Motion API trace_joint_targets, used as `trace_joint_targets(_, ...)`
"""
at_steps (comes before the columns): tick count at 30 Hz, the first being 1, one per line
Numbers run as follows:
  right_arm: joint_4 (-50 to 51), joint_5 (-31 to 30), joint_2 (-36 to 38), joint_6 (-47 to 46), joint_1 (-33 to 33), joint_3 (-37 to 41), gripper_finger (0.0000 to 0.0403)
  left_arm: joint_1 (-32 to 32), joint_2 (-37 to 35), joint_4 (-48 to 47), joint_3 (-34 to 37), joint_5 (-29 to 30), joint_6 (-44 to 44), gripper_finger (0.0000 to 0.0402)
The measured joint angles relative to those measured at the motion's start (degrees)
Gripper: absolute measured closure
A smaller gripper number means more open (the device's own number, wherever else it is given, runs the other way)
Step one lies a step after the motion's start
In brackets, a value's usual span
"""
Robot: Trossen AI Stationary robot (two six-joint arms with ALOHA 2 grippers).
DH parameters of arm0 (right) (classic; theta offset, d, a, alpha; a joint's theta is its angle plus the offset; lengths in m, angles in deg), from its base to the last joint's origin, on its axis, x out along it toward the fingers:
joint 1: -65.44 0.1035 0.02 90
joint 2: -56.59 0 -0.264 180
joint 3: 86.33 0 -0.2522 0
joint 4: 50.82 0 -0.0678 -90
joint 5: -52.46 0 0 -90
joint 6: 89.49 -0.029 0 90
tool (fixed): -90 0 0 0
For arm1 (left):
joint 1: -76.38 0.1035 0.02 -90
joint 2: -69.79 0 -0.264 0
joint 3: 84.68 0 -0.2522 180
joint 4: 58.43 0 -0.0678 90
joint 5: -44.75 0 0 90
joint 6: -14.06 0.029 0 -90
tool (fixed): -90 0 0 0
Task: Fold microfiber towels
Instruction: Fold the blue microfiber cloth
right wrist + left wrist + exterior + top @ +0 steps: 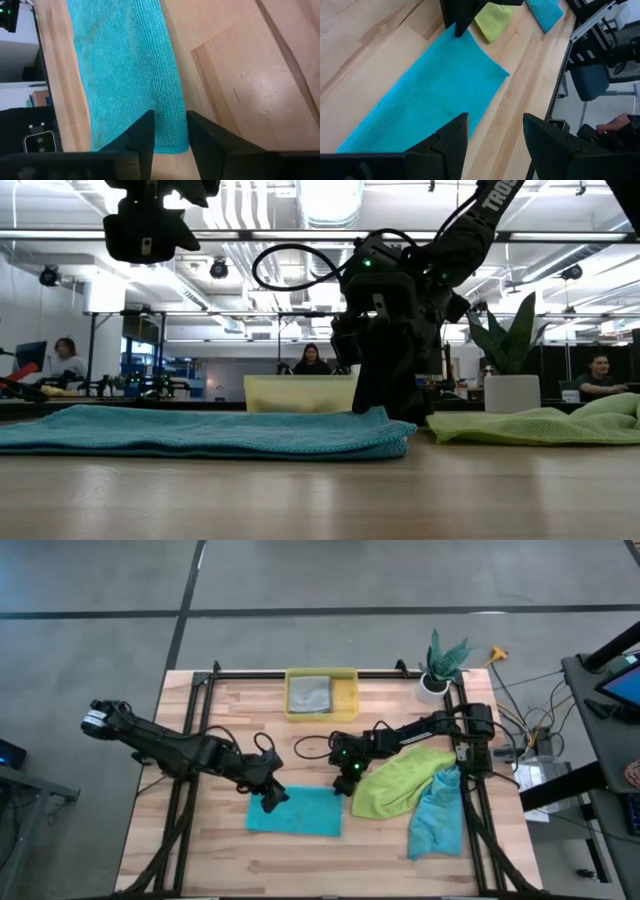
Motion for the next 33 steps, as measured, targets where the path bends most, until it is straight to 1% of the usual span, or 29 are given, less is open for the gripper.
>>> trace_joint_targets(5, 0.04, 0.00, 0.00, -0.14, 0.25, 0.00, 0.0314, -0.02, 0.00, 0.00, 0.00, 0.00, 0.24, 0.0228)
trace_joint_targets(14, 0.26, -0.22, 0.32, -0.14, 0.36, 0.02, 0.0387, 0.05, 0.00, -0.27, 0.04, 0.03, 2.02, 0.0228)
trace_joint_targets(15, 0.28, -0.22, 0.49, -0.19, 0.36, 0.02, 0.0390, 0.09, 0.00, -0.31, 0.04, 0.05, 2.38, 0.0228)
trace_joint_targets(19, 1.36, 0.45, 1.85, -0.72, 0.35, -0.83, 0.0393, 0.15, 0.16, -0.44, 0.07, 1.33, 2.94, 0.0228)
trace_joint_targets(22, 2.78, 1.87, 2.72, -3.04, 0.14, -1.74, 0.0394, 0.15, 0.58, -0.43, 0.09, 1.47, 3.45, 0.0228)
trace_joint_targets(25, 1.70, 3.21, 3.98, -5.14, -0.11, -3.35, 0.0394, 0.15, 0.85, -0.44, 0.20, 1.60, 4.45, 0.0228)
trace_joint_targets(33, 1.57, 3.90, 3.32, -9.06, -0.04, -7.09, 0.0394, 0.15, 0.42, -0.44, 0.46, 2.75, 4.57, 0.0228)
